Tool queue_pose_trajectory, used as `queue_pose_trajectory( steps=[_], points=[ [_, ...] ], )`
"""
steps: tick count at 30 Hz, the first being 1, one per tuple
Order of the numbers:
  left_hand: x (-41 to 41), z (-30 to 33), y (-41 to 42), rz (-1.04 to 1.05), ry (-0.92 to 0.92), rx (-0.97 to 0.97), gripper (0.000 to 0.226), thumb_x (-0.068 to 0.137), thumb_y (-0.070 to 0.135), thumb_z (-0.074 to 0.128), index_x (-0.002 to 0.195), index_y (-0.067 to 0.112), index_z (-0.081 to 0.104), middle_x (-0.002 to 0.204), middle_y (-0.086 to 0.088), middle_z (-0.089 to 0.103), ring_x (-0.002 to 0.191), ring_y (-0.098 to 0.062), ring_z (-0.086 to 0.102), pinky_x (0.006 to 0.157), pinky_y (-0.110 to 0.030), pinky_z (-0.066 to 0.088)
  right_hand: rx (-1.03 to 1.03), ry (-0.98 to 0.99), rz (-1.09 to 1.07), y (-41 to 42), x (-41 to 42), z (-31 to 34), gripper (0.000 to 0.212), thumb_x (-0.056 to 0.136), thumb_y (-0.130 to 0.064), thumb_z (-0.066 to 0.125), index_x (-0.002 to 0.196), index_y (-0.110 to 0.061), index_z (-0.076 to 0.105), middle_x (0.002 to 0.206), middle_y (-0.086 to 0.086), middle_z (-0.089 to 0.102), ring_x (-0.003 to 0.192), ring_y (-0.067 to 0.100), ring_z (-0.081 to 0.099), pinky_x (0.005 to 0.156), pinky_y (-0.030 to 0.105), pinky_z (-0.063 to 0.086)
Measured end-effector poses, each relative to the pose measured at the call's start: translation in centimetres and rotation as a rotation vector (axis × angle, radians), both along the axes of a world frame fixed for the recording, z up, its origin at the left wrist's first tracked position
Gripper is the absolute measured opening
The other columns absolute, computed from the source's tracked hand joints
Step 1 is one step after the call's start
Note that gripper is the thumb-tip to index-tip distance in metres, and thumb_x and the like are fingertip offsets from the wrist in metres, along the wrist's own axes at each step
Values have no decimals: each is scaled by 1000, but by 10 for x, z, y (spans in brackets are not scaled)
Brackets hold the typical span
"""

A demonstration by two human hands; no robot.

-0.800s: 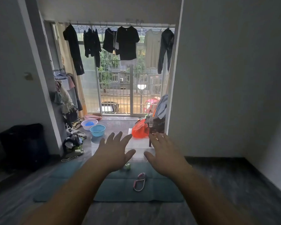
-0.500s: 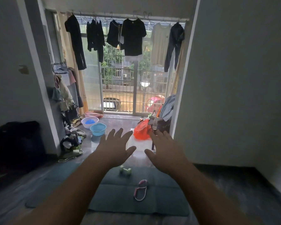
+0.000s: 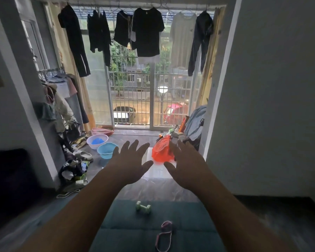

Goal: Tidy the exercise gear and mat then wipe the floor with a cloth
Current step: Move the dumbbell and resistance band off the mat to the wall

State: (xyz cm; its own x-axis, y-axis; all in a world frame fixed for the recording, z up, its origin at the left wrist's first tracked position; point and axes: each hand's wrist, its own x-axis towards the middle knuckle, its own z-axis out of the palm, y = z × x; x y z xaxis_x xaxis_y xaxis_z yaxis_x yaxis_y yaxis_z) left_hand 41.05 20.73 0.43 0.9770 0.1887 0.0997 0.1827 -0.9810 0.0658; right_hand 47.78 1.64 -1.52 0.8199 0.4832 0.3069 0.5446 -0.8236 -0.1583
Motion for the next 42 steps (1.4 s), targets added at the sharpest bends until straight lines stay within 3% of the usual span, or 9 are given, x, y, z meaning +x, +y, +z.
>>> queue_pose_trajectory(
  steps=[6, 11, 19, 23, 27, 31, 36, 42],
  points=[
    [115, -22, 15, 25, 6, -14, 70, 93, 70, 32, 153, 45, 8, 167, 3, 3, 153, -27, 4, 120, -59, 9, -3, -16, 40, 14, 116, -19, 74, 88, -69, 38, 150, -33, 22, 160, -2, 30, 146, 28, 31, 114, 54, 34],
    [216, -41, 23, 59, 16, -27, 70, 93, 70, 33, 153, 44, 8, 167, 3, 5, 153, -27, 6, 120, -58, 12, -33, 15, 79, 21, 220, -35, 75, 87, -67, 34, 152, -31, 20, 162, 0, 25, 148, 31, 25, 116, 55, 30],
    [330, -103, 47, 96, 84, -51, 68, 95, 66, 32, 154, 40, 10, 165, -3, 14, 151, -30, 15, 119, -59, 18, -47, 131, 115, 40, 345, -86, 66, 94, -56, 43, 151, -32, 21, 161, -1, 27, 148, 27, 22, 118, 49, 28],
    [365, -141, 66, 121, 199, -141, 68, 95, 65, 34, 154, 40, 10, 166, -4, 12, 152, -29, 12, 119, -58, 18, -103, 273, 94, 57, 381, -123, 69, 95, -56, 40, 154, -32, 12, 165, -1, 16, 152, 26, 11, 121, 50, 19],
    [396, -172, 92, 114, 281, -192, 68, 95, 63, 36, 154, 40, 12, 166, -3, 13, 151, -29, 13, 119, -58, 17, -156, 385, 46, 81, 411, -156, 70, 95, -58, 34, 154, -35, 4, 166, -3, 6, 153, 24, 4, 119, 55, 20],
    [424, -200, 116, 90, 377, -244, 69, 95, 62, 38, 155, 41, 10, 166, -2, 9, 152, -29, 10, 120, -57, 15, -192, 478, 30, 110, 425, -186, 69, 98, -50, 37, 156, -28, 7, 166, 2, 6, 152, 26, 4, 123, 48, 8],
    [456, -249, 152, 20, 525, -266, 70, 97, 60, 36, 156, 40, 4, 167, -2, 3, 153, -28, 3, 122, -53, 11, -200, 595, -40, 140, 438, -245, 66, 97, -44, 40, 156, -24, 16, 165, 7, 14, 150, 28, 10, 123, 45, 11],
    [483, -340, 185, -34, 611, -281, 69, 98, 57, 36, 156, 38, 3, 167, -4, 6, 153, -28, 3, 122, -54, 9, -178, 727, -141, 161, 450, -330, 68, 98, -40, 44, 157, -24, 14, 166, 2, 12, 152, 23, 7, 122, 41, 12]
  ],
)
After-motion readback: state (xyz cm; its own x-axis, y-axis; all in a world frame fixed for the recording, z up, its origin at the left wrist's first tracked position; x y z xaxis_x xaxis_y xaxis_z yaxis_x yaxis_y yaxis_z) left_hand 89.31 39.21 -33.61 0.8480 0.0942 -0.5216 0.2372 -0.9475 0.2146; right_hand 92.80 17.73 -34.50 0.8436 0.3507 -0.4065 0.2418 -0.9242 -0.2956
